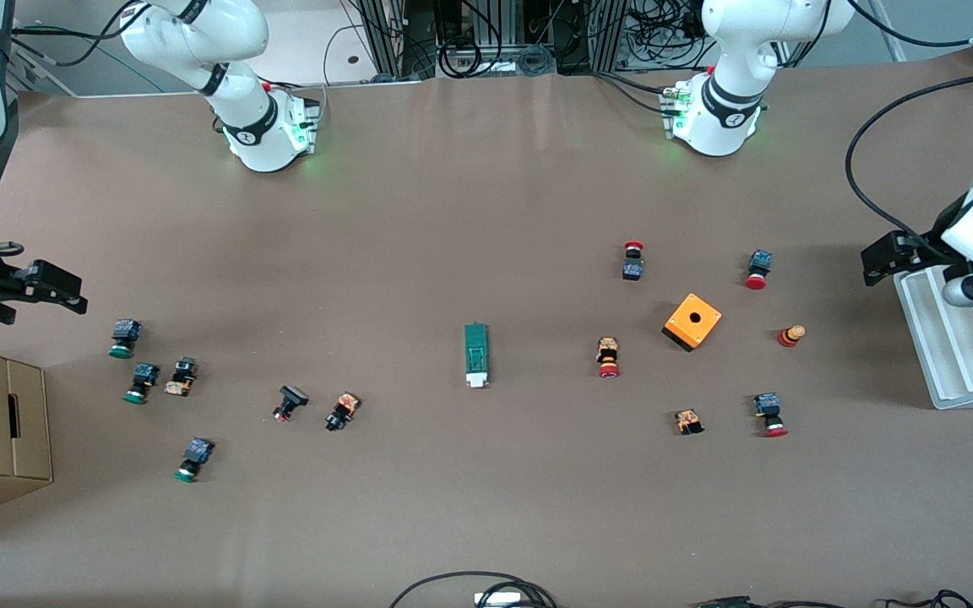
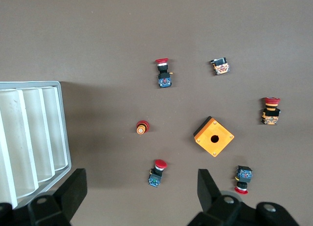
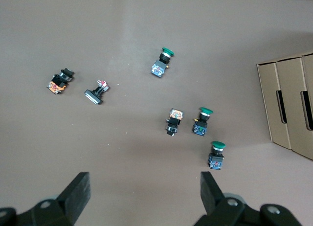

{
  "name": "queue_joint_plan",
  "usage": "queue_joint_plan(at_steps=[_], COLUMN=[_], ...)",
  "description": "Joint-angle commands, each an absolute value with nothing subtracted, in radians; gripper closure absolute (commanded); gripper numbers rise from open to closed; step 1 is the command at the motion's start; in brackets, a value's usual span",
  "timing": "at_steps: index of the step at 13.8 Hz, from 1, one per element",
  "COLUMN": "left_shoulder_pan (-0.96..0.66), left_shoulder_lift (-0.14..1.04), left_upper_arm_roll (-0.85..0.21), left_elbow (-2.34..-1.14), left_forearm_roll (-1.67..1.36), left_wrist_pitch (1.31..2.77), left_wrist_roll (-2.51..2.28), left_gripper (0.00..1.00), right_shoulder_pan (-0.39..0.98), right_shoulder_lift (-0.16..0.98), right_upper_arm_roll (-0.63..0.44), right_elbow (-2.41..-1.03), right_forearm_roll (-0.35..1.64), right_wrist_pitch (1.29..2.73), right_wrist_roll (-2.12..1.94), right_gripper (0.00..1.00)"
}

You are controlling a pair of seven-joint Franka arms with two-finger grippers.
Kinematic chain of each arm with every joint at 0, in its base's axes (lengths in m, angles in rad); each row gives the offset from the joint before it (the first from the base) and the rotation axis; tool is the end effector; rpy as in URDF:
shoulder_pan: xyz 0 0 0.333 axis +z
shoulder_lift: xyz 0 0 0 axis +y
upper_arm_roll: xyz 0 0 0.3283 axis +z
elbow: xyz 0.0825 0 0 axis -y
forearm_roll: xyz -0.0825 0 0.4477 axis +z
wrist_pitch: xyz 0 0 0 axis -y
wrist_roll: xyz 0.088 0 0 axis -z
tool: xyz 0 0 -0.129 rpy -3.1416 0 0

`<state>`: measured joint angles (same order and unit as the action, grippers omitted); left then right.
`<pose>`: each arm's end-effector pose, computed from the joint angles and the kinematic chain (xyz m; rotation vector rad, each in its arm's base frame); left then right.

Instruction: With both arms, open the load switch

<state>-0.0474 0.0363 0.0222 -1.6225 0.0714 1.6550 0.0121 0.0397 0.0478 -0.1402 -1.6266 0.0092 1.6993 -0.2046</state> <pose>0.6351 -0.0076 0.5719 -3.0689 0.0667 0.0051 0.6400 -0.0618 0.5663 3.1357 0.1621 0.0400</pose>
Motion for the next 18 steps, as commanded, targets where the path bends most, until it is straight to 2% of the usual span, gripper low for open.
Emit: queue_joint_plan(at_steps=[1,11,18], left_shoulder_pan=[-0.040,-0.049,-0.181], left_shoulder_lift=[0.048,0.041,0.086], left_upper_arm_roll=[0.017,0.014,-0.144], left_elbow=[-1.598,-1.615,-1.614], left_forearm_roll=[0.069,-0.009,0.003], left_wrist_pitch=[1.635,1.623,1.736], left_wrist_roll=[0.014,-0.072,-0.535], left_gripper=[0.00,0.00,0.00], right_shoulder_pan=[0.045,0.045,0.041], right_shoulder_lift=[0.038,0.041,0.043], right_upper_arm_roll=[-0.152,-0.152,-0.155], right_elbow=[-1.650,-1.646,-1.646], right_forearm_roll=[0.025,0.028,0.028], right_wrist_pitch=[1.744,1.744,1.744], right_wrist_roll=[-0.245,-0.255,-0.255], right_gripper=[0.00,0.00,0.00])
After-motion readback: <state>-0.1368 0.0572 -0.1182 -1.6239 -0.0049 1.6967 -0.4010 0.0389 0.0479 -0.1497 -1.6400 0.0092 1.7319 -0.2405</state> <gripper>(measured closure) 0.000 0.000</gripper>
